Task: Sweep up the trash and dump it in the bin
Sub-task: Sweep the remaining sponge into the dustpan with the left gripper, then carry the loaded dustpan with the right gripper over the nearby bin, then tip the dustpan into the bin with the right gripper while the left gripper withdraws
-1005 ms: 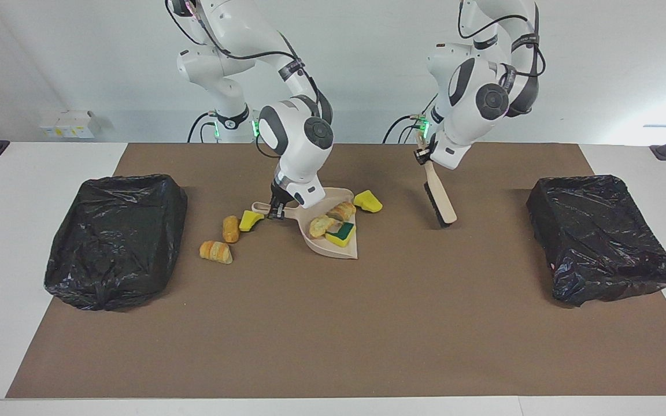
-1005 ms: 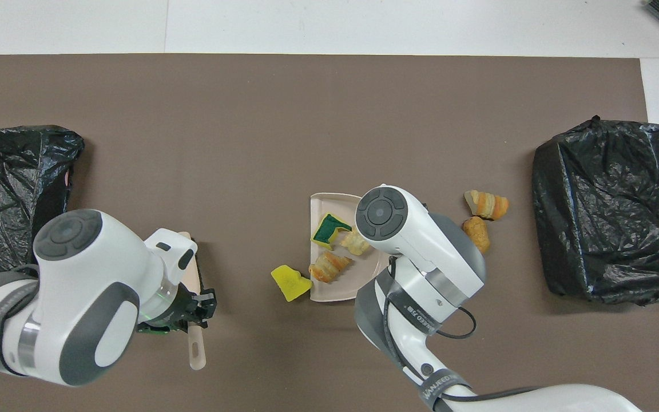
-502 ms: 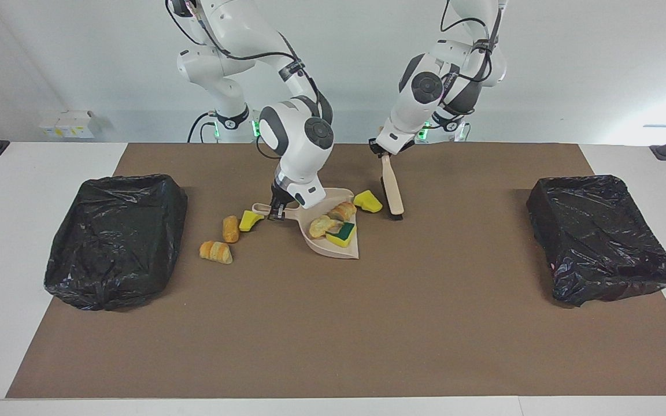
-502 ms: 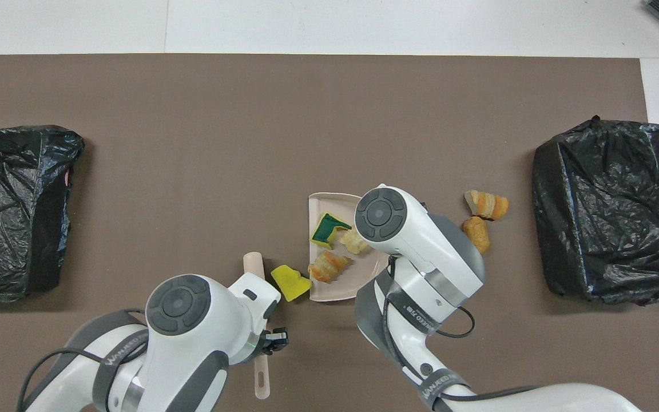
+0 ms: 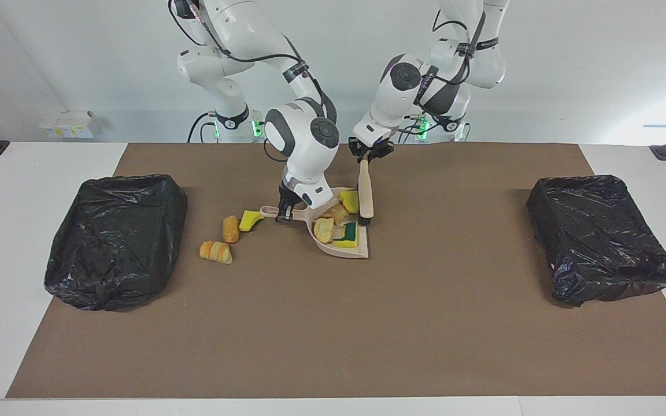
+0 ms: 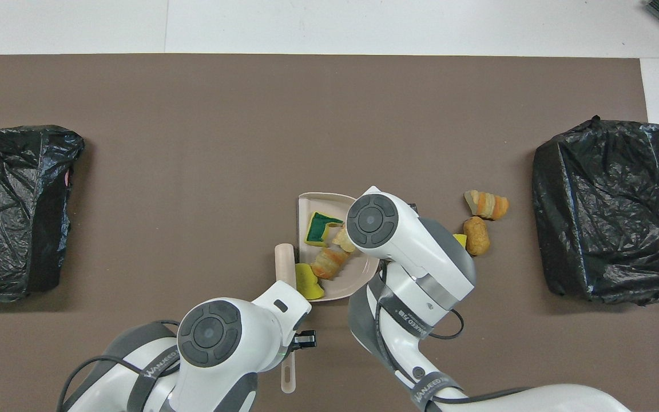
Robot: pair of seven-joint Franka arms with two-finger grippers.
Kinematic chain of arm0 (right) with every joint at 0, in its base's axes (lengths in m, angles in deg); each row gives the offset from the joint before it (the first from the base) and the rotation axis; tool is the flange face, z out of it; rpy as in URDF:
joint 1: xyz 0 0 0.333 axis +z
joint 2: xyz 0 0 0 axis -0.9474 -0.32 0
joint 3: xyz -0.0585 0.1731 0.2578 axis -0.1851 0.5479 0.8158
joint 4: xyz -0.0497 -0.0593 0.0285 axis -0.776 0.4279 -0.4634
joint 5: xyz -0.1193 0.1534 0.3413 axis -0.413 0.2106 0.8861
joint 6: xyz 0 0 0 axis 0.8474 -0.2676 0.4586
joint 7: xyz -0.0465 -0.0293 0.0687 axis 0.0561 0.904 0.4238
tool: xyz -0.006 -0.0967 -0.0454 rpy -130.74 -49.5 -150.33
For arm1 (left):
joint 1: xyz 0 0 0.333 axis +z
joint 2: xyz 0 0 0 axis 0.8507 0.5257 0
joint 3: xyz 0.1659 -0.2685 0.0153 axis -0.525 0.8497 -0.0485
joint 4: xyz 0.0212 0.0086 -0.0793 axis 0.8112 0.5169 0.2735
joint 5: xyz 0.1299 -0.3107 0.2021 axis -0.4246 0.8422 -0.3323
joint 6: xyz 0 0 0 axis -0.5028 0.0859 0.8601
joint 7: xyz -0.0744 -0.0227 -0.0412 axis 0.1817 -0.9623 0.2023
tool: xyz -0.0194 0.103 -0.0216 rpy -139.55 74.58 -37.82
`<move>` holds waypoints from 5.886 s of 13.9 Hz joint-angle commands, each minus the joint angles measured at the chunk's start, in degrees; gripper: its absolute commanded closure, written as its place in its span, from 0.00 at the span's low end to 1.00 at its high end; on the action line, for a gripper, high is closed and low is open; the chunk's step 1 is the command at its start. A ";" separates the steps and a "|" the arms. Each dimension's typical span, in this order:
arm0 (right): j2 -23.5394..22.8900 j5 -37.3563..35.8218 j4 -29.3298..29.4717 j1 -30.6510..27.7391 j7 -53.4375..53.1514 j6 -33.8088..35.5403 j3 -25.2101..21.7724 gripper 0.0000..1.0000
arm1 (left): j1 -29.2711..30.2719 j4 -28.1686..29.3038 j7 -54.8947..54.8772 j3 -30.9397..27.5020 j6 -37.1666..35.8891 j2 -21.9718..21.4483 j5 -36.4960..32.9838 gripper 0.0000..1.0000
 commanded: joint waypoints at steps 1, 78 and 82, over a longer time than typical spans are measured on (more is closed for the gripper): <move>-1.70 1.58 0.36 -0.16 -1.54 -2.66 0.54 1.00 | 0.81 -1.53 -3.06 -0.84 0.28 0.57 0.81 1.00; 21.41 2.88 -0.96 -40.16 -8.00 13.06 0.45 1.00 | 40.54 -39.78 -29.07 -1.10 -40.60 3.82 -18.44 0.00; 20.36 12.64 -1.04 -35.43 -25.76 16.14 0.54 1.00 | 40.02 -40.47 -28.82 -0.93 -39.53 3.74 -18.44 0.00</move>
